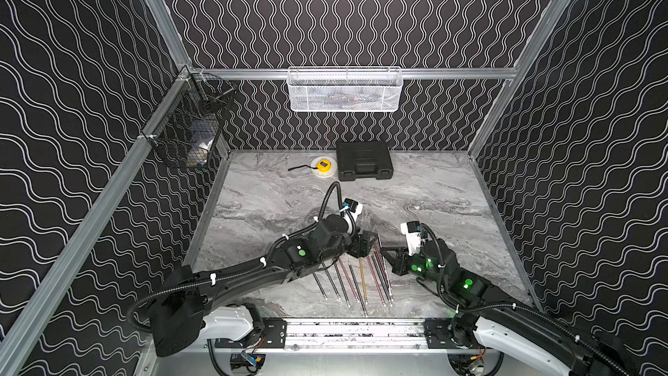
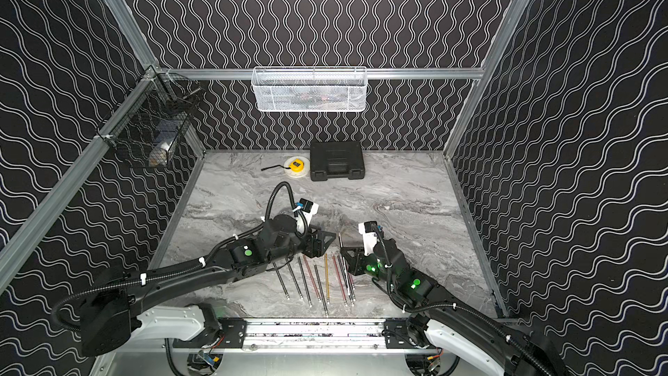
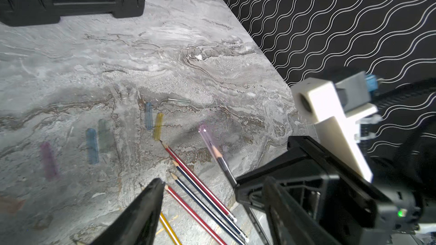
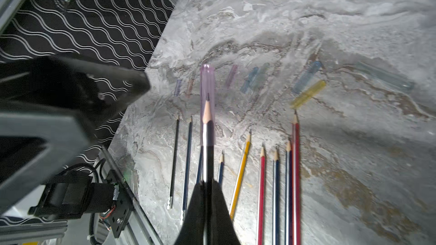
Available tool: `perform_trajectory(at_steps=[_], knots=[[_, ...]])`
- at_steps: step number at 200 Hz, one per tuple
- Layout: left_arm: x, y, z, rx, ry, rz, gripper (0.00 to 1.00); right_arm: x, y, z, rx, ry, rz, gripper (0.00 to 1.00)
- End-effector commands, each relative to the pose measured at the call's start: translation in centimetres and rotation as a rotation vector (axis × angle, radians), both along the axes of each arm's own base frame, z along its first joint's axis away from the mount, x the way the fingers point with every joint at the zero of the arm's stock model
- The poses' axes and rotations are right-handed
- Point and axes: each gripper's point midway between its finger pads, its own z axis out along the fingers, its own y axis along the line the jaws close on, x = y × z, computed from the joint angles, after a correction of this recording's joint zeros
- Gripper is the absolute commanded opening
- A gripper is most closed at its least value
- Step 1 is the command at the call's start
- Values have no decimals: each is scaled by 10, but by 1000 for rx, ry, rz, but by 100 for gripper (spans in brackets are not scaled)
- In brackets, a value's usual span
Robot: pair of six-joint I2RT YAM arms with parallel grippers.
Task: Remove the protective cover of the pencils
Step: Pick up the pencil from the center of the board.
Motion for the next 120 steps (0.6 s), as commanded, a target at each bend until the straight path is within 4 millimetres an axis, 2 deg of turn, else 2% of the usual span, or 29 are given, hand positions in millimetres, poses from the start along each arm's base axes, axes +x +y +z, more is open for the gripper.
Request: perform_trajectory(at_steps=[1,37,67,108,120], knots=[[2,-7,2,-29,8,-11,71,-2,9,16,59,-64,29,0],[0,-12,2,-45,32,-21,68,-4,13,19,41,-65,23,0],[0,-14,-2,-54,60,-20,60,-8,21,25,66,-91,32,0],[-2,-15,-2,-69,82,-17,59,-14,32,32,62,-119,30,0],[-2,-15,-2,-73,87,-16,55,-16,36,35,66,-137,31,0]])
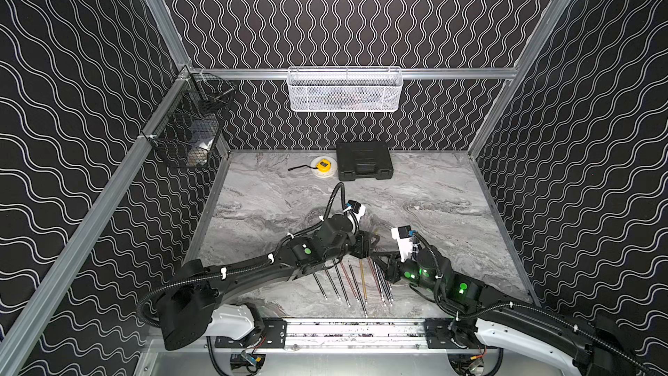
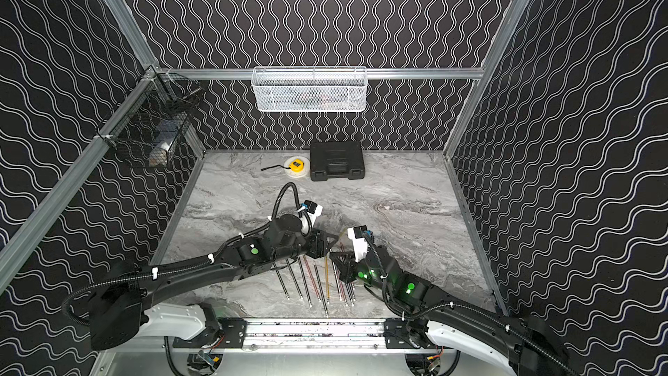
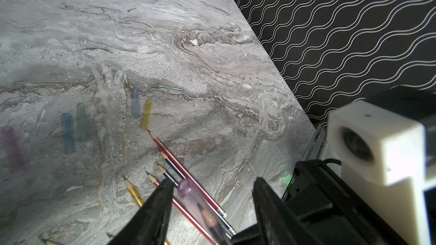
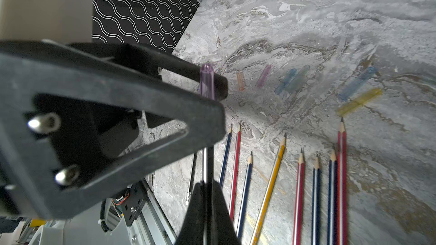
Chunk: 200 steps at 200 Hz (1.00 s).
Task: Remove the protective cover of the pencils
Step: Pick up the pencil from the center of the board.
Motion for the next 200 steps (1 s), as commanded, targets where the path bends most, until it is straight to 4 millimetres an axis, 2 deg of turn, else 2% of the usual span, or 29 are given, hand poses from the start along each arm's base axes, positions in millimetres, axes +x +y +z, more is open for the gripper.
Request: perform_trajectory(at_steps=[1,98,162,179,200], knots=[[1,-5,10,-40,0,-2,54,5,6,21,50,-64,-36,0],[3,9,13,-40,0,60,18,-6,25,22,19,-127,-37,0],[3,8,11,-47,11,60,13,-10,34,25,0,-141,-37,0],[3,7,11,-47,14,58,13,-8,36,24,-8,-138,-42,18],[3,7,11,-45,16,58,12,-5,37,20,-25,-140,-56,29]])
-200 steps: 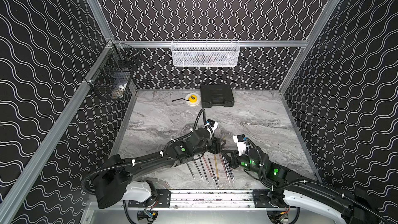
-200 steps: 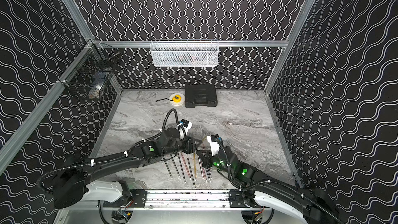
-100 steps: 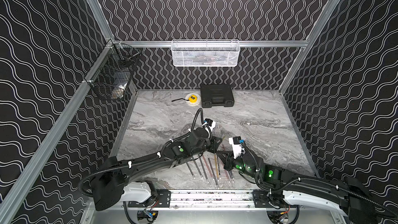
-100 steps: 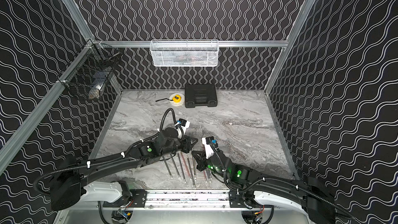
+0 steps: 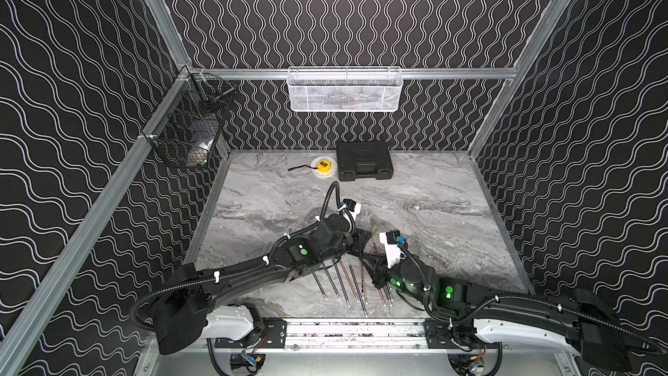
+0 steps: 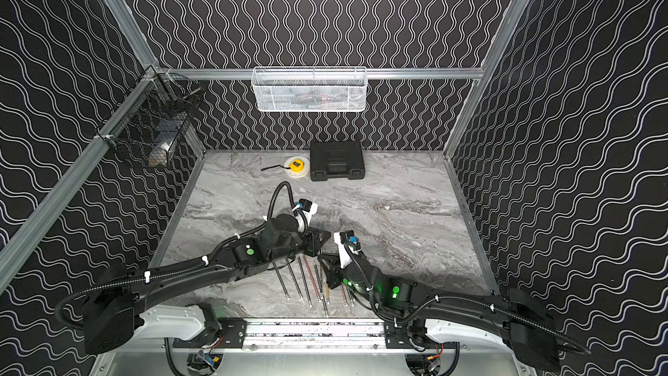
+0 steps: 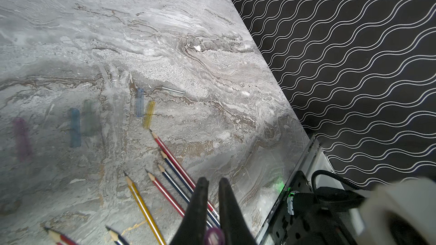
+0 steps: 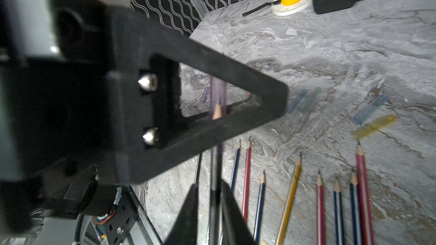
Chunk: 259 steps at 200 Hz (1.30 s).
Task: Remove the protective cover of the pencils
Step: Pick up the pencil from the center of the board, then remove the protective sleeve from the pencil.
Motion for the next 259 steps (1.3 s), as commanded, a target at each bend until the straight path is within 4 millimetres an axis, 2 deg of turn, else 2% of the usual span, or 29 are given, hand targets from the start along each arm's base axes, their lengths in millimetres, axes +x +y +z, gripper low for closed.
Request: perform_trajectory(at_steps=[1,20,47,67,95,145,201,259], knots=[[3,-1,2,-11,-3,8,12,5,4,10,33,-21,-19,29],[2,0,2,-12,1,8,11,8,4,8,26,-23,-33,33],[2,-1,2,-12,4,9,10,10,7,5,7,-28,-38,32],[2,0,0,-9,7,11,10,10,9,6,6,-34,-35,22],[3,2,0,-5,6,19,9,7,12,6,20,-36,-9,0],[5,7,2,-13,6,35,9,0,19,-2,30,-42,36,0],[8,12,1,-16,13,51,8,-5,25,1,23,-56,49,0],[10,16,3,-20,16,64,6,-12,31,-5,15,-52,65,0]])
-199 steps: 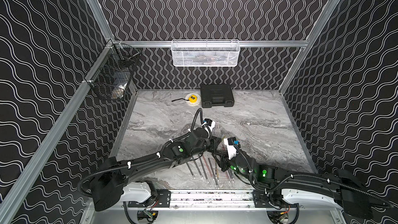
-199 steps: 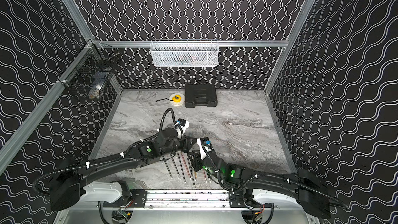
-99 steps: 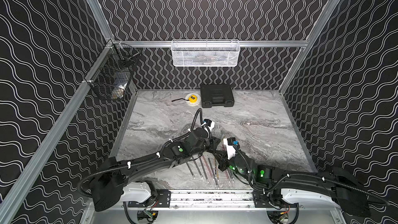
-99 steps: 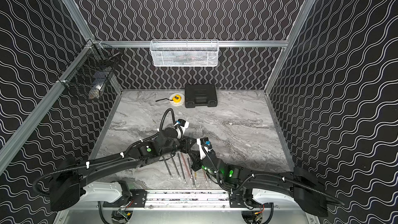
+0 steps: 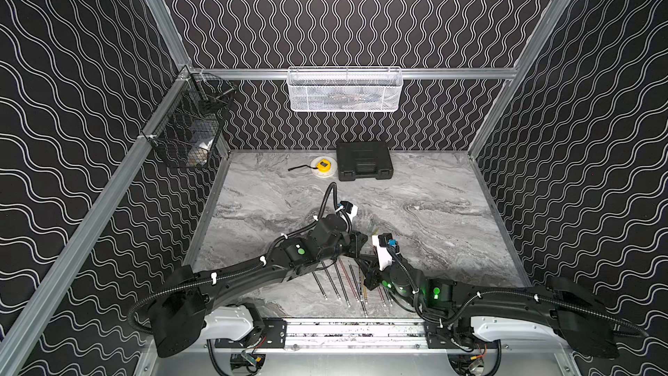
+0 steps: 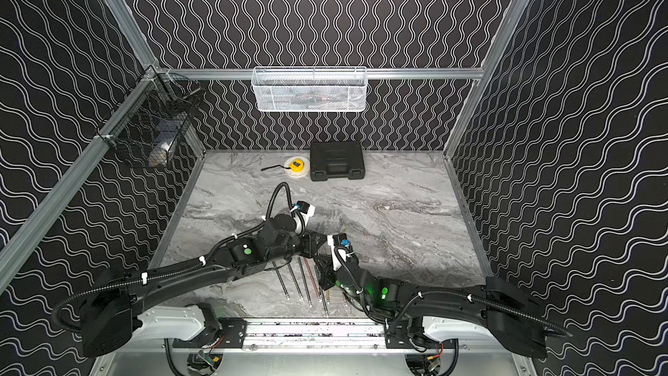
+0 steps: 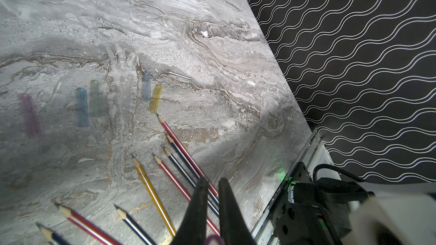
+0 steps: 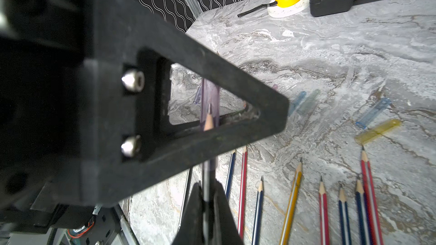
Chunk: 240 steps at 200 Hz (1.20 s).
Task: Remove the protective cover of the pencils
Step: Remove the protective sleeve from the pencil.
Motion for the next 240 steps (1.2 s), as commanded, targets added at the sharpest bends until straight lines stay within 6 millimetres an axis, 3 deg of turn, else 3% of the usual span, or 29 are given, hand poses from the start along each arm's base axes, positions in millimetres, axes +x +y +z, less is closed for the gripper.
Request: perform_trajectory(at_steps=[1,98,134,170,240], knots=[[12,4,14,-32,-51,55,6,-14,17,13,49,-16,94,0],[16,22,19,-50,-54,109,5,-45,43,14,53,-60,126,0],[20,31,26,-78,-75,157,5,-46,49,15,69,-44,103,0],[30,29,38,-149,-68,221,2,-44,52,29,102,-32,86,0],[63,10,80,-212,-148,277,1,-41,29,48,98,-47,48,0]])
